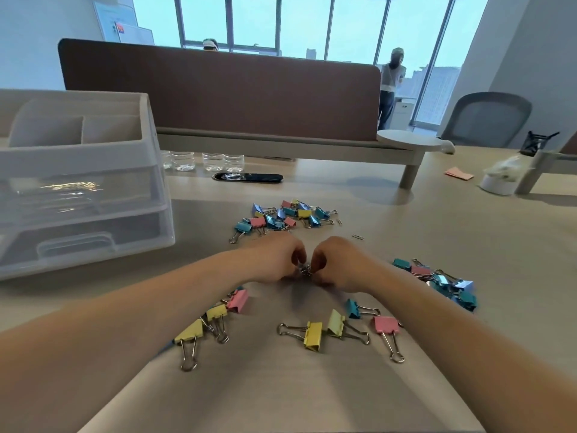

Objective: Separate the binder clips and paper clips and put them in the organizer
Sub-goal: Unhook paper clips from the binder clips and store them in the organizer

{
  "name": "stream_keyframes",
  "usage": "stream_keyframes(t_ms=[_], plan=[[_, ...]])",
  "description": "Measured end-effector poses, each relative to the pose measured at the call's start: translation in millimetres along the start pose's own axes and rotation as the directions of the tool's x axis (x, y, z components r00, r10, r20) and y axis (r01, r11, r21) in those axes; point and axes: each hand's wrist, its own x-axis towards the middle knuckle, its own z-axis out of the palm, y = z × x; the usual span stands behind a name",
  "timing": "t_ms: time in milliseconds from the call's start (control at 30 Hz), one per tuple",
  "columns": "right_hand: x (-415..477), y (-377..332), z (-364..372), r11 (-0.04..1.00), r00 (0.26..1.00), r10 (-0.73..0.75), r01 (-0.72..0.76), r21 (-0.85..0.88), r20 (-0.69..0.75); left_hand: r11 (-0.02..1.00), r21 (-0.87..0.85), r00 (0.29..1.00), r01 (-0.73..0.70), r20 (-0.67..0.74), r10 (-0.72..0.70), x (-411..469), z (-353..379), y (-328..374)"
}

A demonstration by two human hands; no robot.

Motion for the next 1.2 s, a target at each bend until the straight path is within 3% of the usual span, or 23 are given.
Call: stream_keyframes(t_ms=[333,567,900,1200], plan=[[2.5,3.3,4.1,0.997,0.997,-0.003,0.009,0.073,-0.077,0.997,-0.066,0.999,0.026,-0.031,-0.029,-1.1,2.9,-1.2],[5.7,3.5,-1.1,0.998,0.999,0.017,-0.015,0.064,-0.033,0.997,-0.013,0.997,0.074,-0.03,-0.074,-1.2,6.4,7.5],[10.4,2.6,-7.0,0.998,0.999,-0.052,0.053,0.03,-0.011,0.988,-0.117,0.994,0.1,-0.04,-0.105,5.1,7.8,4.4],[17.1,2.1,-4.0,0.998,0.998,-0.06,0.06,-0.02,-0.032,0.991,-0.013,0.991,0.13,-0.017,-0.131,12.3,4.5,7.0]])
